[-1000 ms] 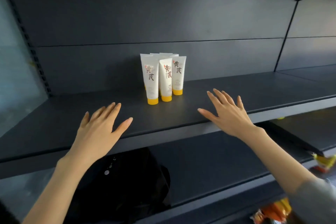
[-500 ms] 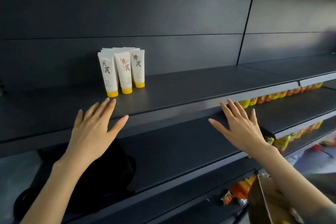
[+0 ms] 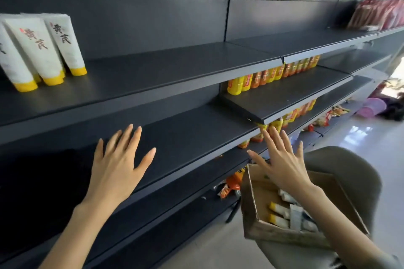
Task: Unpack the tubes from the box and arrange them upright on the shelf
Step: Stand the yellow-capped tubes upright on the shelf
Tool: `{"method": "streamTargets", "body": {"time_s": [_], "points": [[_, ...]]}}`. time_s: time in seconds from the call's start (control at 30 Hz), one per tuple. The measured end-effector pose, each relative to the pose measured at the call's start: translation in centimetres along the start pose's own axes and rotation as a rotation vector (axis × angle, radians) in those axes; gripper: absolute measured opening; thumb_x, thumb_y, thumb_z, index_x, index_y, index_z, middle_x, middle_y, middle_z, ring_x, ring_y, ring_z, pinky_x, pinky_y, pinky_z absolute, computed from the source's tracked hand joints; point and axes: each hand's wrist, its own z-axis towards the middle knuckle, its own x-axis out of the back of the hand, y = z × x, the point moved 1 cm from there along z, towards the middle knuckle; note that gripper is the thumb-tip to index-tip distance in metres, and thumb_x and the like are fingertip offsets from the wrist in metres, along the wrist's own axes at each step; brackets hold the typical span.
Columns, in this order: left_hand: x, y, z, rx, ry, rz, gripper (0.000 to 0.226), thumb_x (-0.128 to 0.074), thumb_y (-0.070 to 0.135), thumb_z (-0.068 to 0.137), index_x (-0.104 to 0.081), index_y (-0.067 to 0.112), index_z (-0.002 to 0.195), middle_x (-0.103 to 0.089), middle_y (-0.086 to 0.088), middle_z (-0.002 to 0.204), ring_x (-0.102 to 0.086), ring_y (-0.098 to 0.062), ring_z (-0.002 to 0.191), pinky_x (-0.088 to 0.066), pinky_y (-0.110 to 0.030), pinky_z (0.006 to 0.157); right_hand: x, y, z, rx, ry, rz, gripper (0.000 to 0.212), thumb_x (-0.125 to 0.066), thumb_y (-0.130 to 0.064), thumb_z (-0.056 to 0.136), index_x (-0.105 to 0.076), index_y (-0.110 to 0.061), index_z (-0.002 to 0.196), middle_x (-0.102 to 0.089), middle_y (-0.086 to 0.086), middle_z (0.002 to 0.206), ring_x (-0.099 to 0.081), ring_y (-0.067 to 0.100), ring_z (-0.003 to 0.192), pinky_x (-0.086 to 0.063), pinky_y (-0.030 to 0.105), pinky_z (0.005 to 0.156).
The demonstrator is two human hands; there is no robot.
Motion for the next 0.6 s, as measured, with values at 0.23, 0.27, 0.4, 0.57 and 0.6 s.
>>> {"method": "streamTargets", "body": {"time_s": [0.23,0.27,0.4,0.57,0.6], "points": [[-5.3,3.8,4.6,-0.12,-0.135,-0.059,0.083,-0.011,0.066,0.083,-0.019,0.019,0.15,-0.021,-0.001,0.157,-0.02,-0.021,0.144,-0.013,-0.048,0.117,-3.8,4.7,-1.3,-0.192,-0.089,0.048,0.088,-0.004,-0.078,0.077,0.001,-0.031,0.151,0.006,-0.003,0.16,0.01,0.019,0.147,0.006,0.058,0.113],[-6.1,4.2,5.5,-0.15,-0.148,-0.059,0.082,-0.012,0.065,0.083,-0.019,0.019,0.15,-0.022,-0.002,0.157,-0.02,-0.021,0.144,-0.013,-0.048,0.116,-4.3,5.1,-1.5,-0.224,-0.09,0.057,0.088,-0.005,-0.078,0.077,0.0,-0.031,0.151,0.004,-0.003,0.16,0.009,0.019,0.147,0.005,0.058,0.113],[-9.8,6.3,9.6,-0.257,-0.203,-0.105,0.081,-0.014,0.064,0.084,-0.019,0.017,0.15,-0.022,-0.003,0.157,-0.021,-0.022,0.144,-0.013,-0.048,0.116,-6.3,6.4,-2.1,-0.371,-0.11,0.065,0.088,-0.007,-0.076,0.078,-0.002,-0.028,0.152,-0.001,-0.002,0.16,0.004,0.02,0.147,0.002,0.057,0.114],[-15.6,11.3,12.6,-0.42,-0.341,-0.177,0.082,-0.011,0.065,0.083,-0.014,0.019,0.151,-0.017,-0.002,0.158,-0.017,-0.021,0.145,-0.011,-0.045,0.117,-9.9,8.2,-4.7,-0.608,-0.186,0.096,0.086,-0.012,-0.074,0.08,-0.002,-0.027,0.152,-0.001,-0.003,0.16,0.004,0.019,0.147,0.001,0.054,0.115],[-16.8,12.3,12.8,-0.454,-0.37,-0.187,0.082,-0.011,0.065,0.083,-0.014,0.019,0.151,-0.017,-0.002,0.158,-0.017,-0.021,0.145,-0.011,-0.045,0.117,-10.8,8.4,-5.3,-0.654,-0.206,0.103,0.086,-0.013,-0.073,0.08,-0.003,-0.027,0.152,-0.001,-0.003,0.16,0.004,0.02,0.147,0.0,0.054,0.115]]}}
